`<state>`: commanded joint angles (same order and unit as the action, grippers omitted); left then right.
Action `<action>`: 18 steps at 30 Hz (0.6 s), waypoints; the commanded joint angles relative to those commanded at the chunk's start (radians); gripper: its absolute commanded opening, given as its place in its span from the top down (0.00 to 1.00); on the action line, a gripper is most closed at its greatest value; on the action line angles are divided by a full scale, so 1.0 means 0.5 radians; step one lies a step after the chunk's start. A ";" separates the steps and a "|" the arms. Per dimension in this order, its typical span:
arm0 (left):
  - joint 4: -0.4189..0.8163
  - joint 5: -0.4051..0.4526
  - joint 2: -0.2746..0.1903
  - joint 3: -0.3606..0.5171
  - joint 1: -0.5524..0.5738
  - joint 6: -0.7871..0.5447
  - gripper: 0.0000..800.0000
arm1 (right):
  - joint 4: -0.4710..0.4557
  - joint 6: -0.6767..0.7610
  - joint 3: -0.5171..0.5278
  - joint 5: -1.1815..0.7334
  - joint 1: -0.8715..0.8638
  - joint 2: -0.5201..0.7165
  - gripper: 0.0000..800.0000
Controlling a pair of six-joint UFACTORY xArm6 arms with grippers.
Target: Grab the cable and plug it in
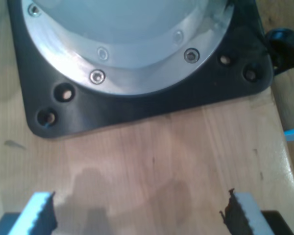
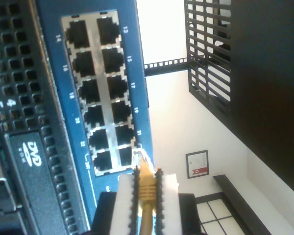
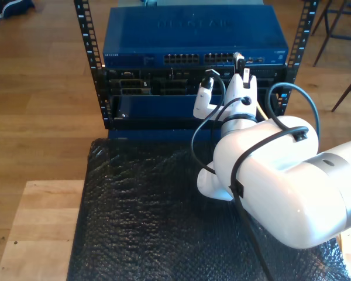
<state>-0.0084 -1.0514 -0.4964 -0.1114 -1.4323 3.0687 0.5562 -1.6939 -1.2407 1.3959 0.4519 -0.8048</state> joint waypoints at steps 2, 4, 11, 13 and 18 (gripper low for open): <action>0.000 0.000 0.000 0.000 0.000 0.000 0.00 | 0.000 0.000 -0.003 0.000 0.000 0.000 1.00; 0.000 0.000 0.000 0.000 0.000 0.000 0.00 | 0.000 -0.003 -0.003 0.000 0.000 0.000 1.00; 0.000 0.000 0.000 0.000 0.000 0.000 0.00 | 0.003 -0.003 -0.018 -0.003 -0.003 -0.006 1.00; 0.000 0.000 0.000 0.000 0.000 0.000 0.00 | 0.003 -0.003 -0.018 -0.003 -0.003 -0.009 1.00; 0.000 0.000 0.000 0.000 0.000 0.000 0.00 | 0.003 -0.003 -0.018 -0.006 -0.003 -0.015 1.00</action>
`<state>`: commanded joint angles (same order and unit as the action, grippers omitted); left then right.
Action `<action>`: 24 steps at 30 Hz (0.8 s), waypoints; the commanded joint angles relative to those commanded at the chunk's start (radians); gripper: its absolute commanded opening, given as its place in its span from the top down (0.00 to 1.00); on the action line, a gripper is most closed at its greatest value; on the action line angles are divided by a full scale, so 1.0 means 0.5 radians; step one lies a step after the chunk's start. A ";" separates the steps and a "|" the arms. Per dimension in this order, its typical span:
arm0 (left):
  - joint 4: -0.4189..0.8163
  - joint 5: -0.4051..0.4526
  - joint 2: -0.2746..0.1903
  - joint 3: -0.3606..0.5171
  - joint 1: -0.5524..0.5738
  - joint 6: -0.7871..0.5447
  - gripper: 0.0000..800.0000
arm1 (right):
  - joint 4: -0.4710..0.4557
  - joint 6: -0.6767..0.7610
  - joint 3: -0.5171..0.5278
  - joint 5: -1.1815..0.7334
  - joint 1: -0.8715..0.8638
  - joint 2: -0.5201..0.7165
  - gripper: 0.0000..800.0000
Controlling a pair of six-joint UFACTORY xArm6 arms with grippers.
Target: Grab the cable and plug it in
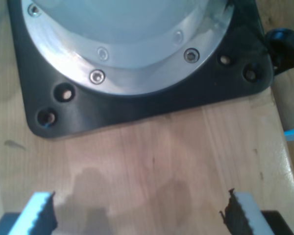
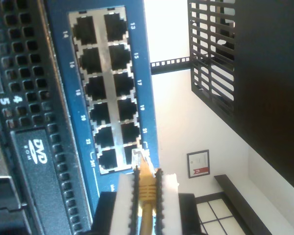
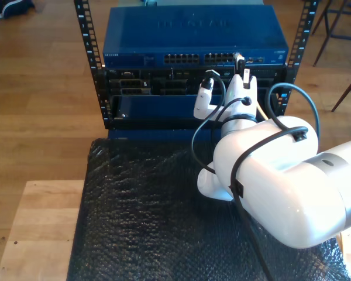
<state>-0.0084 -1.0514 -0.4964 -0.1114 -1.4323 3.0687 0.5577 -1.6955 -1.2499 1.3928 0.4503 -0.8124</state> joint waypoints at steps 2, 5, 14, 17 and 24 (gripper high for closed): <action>0.000 0.000 0.000 0.000 0.000 0.000 0.00 | -0.003 0.000 0.000 0.000 0.000 0.000 1.00; 0.000 0.000 0.000 0.000 0.000 0.000 0.00 | 0.000 0.003 0.000 -0.018 0.000 0.000 1.00; 0.000 0.000 0.000 0.000 0.000 0.000 0.00 | -0.003 0.003 -0.043 -0.021 -0.003 -0.012 1.00; 0.000 0.000 0.000 0.000 0.000 0.000 0.00 | -0.003 0.003 -0.043 -0.021 -0.003 -0.015 1.00; 0.000 0.000 0.000 0.000 0.000 0.000 0.00 | -0.006 0.000 -0.055 -0.028 -0.025 -0.021 1.00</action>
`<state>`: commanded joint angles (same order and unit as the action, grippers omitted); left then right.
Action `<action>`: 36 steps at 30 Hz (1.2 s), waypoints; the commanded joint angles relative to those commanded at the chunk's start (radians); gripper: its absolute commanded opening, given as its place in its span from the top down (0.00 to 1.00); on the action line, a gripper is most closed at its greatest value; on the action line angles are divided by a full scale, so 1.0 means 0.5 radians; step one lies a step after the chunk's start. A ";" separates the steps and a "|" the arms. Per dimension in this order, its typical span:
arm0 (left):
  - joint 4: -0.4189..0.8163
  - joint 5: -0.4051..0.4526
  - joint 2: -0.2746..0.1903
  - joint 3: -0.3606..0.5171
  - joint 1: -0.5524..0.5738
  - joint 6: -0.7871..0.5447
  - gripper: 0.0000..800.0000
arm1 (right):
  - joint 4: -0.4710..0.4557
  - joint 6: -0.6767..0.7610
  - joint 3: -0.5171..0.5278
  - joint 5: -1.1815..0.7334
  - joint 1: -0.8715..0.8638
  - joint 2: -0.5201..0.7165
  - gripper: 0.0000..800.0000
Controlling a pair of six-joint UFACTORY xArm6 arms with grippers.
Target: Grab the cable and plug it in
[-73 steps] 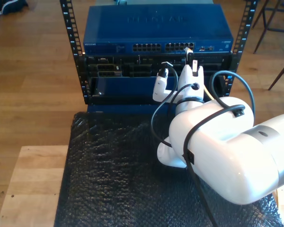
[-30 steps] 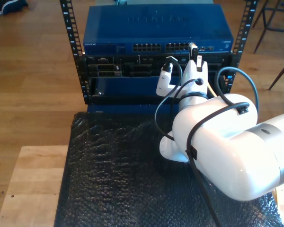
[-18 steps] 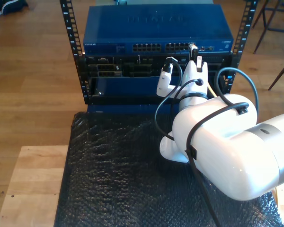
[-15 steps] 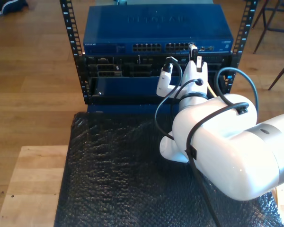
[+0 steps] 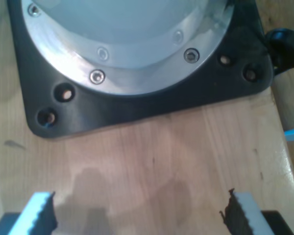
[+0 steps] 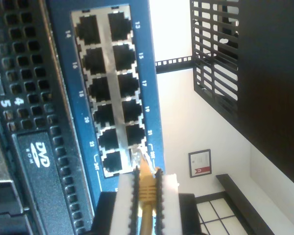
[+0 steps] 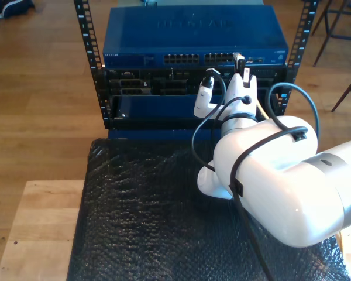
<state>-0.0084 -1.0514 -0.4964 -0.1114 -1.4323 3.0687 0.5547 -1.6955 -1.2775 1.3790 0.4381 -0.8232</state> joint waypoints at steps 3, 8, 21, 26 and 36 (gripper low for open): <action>0.000 0.000 0.000 0.000 0.000 0.000 0.00 | -0.006 0.003 -0.006 -0.012 -0.015 -0.003 1.00; 0.000 0.000 0.000 0.000 0.000 0.000 0.00 | -0.028 0.003 -0.003 -0.012 -0.015 -0.006 1.00; 0.000 0.000 0.000 0.000 0.000 0.000 0.00 | -0.034 0.006 -0.003 -0.015 -0.009 -0.003 1.00; 0.000 0.000 0.000 0.000 0.000 0.000 0.00 | -0.034 0.006 -0.009 -0.037 -0.006 0.003 1.00; 0.000 0.000 0.000 0.000 0.000 0.000 0.00 | -0.031 0.006 -0.012 -0.043 0.021 0.000 1.00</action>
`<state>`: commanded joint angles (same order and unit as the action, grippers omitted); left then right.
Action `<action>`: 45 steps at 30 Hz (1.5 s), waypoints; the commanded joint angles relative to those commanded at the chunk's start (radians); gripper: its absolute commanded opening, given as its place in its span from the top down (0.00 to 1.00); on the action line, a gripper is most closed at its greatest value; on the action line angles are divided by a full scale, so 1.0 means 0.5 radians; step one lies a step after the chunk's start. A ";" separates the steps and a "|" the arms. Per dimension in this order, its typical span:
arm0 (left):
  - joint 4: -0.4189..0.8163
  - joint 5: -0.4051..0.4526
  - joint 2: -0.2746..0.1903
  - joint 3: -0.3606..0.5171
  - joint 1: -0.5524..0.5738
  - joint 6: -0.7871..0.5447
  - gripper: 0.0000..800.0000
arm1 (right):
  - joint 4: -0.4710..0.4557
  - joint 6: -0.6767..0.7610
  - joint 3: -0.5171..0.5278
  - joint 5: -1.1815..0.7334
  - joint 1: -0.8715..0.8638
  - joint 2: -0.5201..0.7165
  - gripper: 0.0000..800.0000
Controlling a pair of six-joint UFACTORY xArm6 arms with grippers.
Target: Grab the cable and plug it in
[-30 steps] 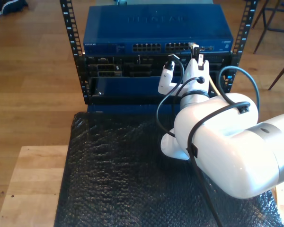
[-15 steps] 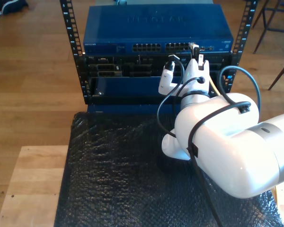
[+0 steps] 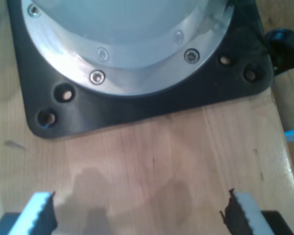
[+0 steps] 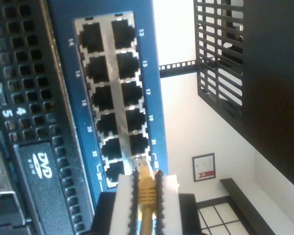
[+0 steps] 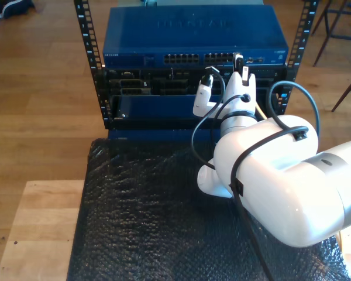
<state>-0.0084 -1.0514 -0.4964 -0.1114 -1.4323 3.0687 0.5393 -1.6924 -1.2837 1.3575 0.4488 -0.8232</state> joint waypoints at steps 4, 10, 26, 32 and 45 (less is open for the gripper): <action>0.000 0.000 0.000 0.000 0.000 0.000 0.00 | 0.000 0.000 0.000 0.000 0.000 0.000 1.00; 0.000 0.000 0.000 0.000 0.000 0.000 0.00 | -0.009 0.000 -0.043 -0.049 0.000 -0.009 1.00; 0.000 0.000 0.000 0.000 0.000 0.000 0.00 | -0.028 0.003 -0.068 -0.049 -0.006 -0.031 1.00; 0.000 0.000 0.000 0.000 0.000 0.000 0.00 | -0.028 0.003 -0.055 -0.049 -0.006 -0.031 0.81; 0.000 0.000 0.000 0.000 0.000 0.000 0.00 | -0.028 0.003 0.089 -0.055 0.006 0.061 0.68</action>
<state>-0.0084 -1.0514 -0.4964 -0.1114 -1.4323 3.0687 0.5255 -1.6909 -1.2392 1.3299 0.4519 -0.7925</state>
